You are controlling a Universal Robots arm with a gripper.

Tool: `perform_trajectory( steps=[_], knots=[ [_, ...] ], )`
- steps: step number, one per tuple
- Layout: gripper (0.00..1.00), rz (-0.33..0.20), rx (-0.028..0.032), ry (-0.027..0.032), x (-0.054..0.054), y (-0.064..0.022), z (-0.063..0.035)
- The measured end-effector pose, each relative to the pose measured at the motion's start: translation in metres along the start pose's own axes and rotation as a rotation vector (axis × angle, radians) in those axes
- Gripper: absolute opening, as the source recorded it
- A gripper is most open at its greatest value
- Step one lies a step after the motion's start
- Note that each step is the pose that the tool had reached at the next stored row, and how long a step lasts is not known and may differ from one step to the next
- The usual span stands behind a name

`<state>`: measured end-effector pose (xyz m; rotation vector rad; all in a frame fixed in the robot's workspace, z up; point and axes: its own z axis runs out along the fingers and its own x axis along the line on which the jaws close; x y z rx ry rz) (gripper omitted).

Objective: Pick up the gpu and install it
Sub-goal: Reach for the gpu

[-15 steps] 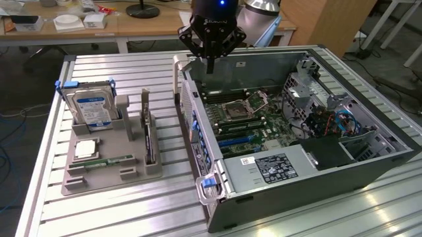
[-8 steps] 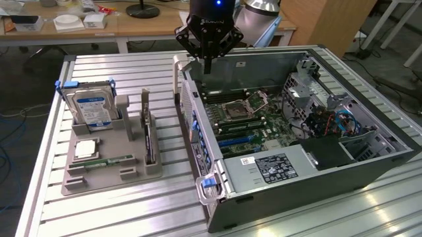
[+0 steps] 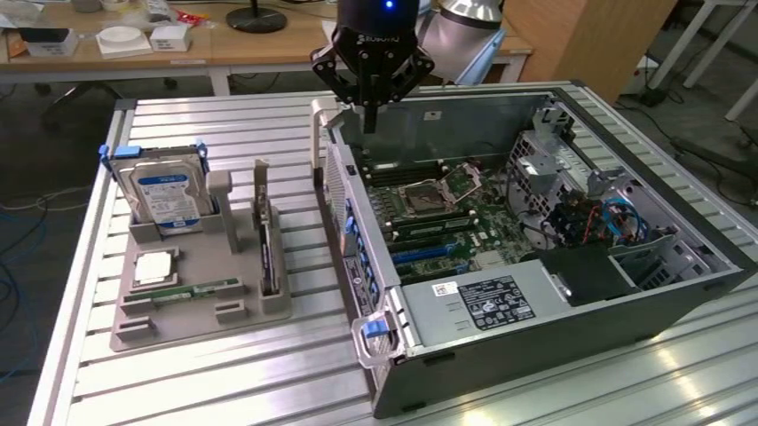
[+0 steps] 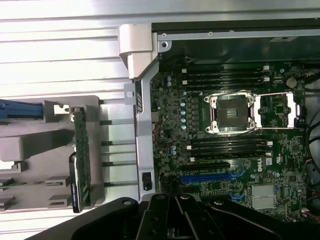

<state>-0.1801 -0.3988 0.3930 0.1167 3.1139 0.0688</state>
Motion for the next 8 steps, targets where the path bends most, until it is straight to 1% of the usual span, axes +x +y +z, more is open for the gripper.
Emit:
perform_trajectory(
  steps=[8],
  knots=[
    [0.1,0.0,0.0,0.0001,0.0036,-0.0003,0.0]
  ],
)
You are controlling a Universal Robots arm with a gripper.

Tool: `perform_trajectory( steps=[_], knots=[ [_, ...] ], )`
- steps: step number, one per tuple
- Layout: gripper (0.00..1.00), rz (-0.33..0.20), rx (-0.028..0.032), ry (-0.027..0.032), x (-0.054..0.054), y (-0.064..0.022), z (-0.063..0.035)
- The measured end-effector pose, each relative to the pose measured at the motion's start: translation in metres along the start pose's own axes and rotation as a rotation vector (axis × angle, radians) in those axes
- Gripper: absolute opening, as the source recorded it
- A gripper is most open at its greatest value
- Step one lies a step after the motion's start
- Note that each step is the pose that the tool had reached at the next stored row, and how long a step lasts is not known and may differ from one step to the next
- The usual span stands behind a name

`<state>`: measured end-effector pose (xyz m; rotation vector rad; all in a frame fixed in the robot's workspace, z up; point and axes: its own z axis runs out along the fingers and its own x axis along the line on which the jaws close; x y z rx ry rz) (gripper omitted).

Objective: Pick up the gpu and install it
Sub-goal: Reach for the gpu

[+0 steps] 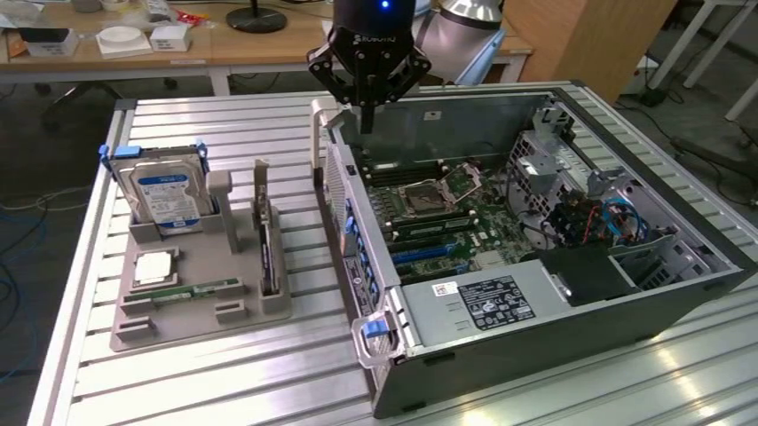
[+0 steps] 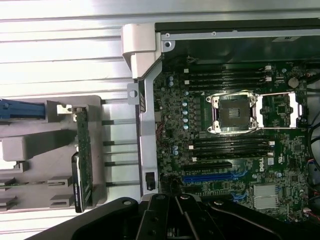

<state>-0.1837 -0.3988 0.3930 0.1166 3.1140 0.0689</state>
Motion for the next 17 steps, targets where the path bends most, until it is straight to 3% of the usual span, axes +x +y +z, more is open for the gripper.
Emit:
perform_trajectory(
  steps=[17],
  knots=[
    [0.1,0.0,0.0,0.0001,0.0099,-0.0007,-0.0002]
  ],
)
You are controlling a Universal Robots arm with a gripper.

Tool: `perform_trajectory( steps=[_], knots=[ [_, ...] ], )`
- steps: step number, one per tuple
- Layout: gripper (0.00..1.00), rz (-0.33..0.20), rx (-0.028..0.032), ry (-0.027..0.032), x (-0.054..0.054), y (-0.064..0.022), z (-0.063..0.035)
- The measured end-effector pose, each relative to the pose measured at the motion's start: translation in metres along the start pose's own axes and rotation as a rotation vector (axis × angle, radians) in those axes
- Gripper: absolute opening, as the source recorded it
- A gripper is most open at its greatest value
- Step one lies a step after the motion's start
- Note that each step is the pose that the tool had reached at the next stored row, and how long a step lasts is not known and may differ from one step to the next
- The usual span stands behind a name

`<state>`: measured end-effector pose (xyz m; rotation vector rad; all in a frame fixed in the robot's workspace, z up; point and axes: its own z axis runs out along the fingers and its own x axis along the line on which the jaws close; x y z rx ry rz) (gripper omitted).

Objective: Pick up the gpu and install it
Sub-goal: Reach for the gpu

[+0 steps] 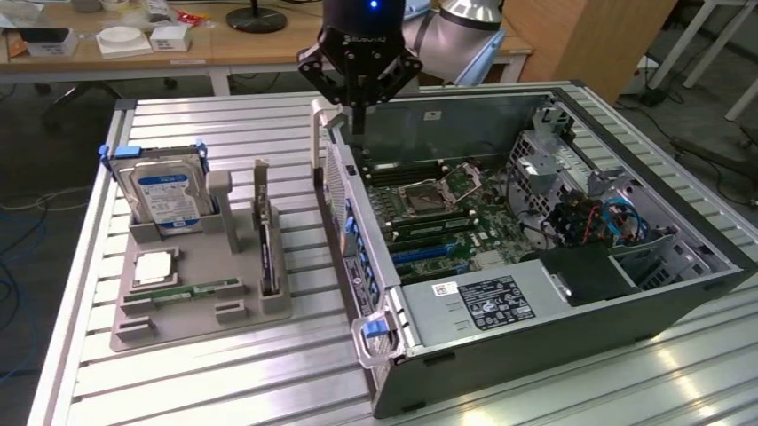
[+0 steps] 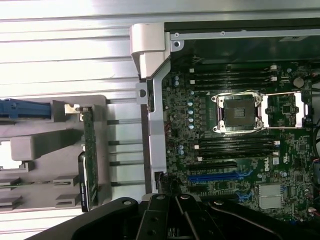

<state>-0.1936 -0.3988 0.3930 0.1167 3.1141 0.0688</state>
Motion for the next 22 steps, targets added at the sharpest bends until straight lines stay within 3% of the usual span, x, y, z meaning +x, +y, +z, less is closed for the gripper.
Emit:
perform_trajectory(
  steps=[22],
  knots=[
    [0.1,0.0,0.0,0.0,0.011,-0.0009,-0.0002]
  ],
)
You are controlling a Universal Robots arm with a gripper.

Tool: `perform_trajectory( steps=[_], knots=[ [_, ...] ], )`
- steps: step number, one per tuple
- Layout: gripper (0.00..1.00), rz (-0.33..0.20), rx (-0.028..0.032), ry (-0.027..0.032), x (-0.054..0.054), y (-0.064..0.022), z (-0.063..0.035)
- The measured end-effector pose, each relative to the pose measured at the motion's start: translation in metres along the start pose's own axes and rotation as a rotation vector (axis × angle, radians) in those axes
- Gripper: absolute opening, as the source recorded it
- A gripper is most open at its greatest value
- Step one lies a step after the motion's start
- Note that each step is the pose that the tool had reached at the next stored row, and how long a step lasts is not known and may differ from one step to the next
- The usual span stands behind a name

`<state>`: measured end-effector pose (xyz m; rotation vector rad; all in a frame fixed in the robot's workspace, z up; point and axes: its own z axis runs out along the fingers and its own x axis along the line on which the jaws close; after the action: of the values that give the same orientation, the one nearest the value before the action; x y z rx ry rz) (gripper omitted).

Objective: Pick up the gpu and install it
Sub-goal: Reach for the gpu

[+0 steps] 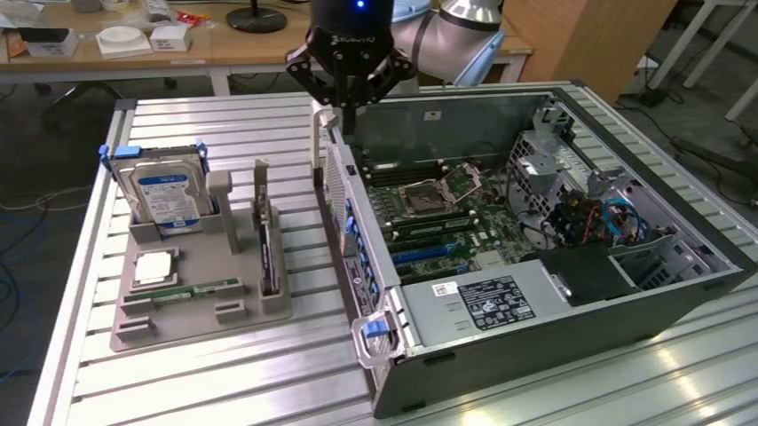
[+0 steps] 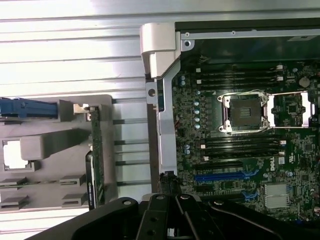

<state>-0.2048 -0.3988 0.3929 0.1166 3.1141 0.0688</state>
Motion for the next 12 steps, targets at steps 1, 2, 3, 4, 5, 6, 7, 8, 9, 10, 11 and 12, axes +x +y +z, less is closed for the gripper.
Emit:
perform_trajectory(
  steps=[1,2,3,4,5,6,7,8,9,10,11,12],
  knots=[
    [0.1,0.0,0.0,0.0,0.0005,-0.0001,0.0],
    [0.1,0.0,0.0,0.0,0.001,-0.0001,0.0],
    [0.1,0.0,0.0,0.0,0.0015,-0.0001,0.0],
    [0.1,0.0,0.0,0.0,0.002,-0.0001,-0.0001],
    [0.1,0.0,0.0,0.0001,0.0024,-0.0002,-0.0001],
    [0.1,0.0,0.0,0.0,0.0029,-0.0002,0.0],
    [0.1,0.0,0.0,0.0,0.0036,-0.0003,-0.0001],
    [0.1,0.0,0.0001,0.0001,0.0042,-0.0003,-0.0001],
    [0.1,0.0,0.0,0.0001,0.0049,-0.0004,-0.0001],
    [0.1,0.0,0.0,0.0,0.0054,-0.0004,-0.0001],
    [0.1,0.0,0.0,0.0001,0.006,-0.0004,-0.0001],
    [0.1,0.0,0.0,0.0,0.0065,-0.0005,-0.0001]
  ],
)
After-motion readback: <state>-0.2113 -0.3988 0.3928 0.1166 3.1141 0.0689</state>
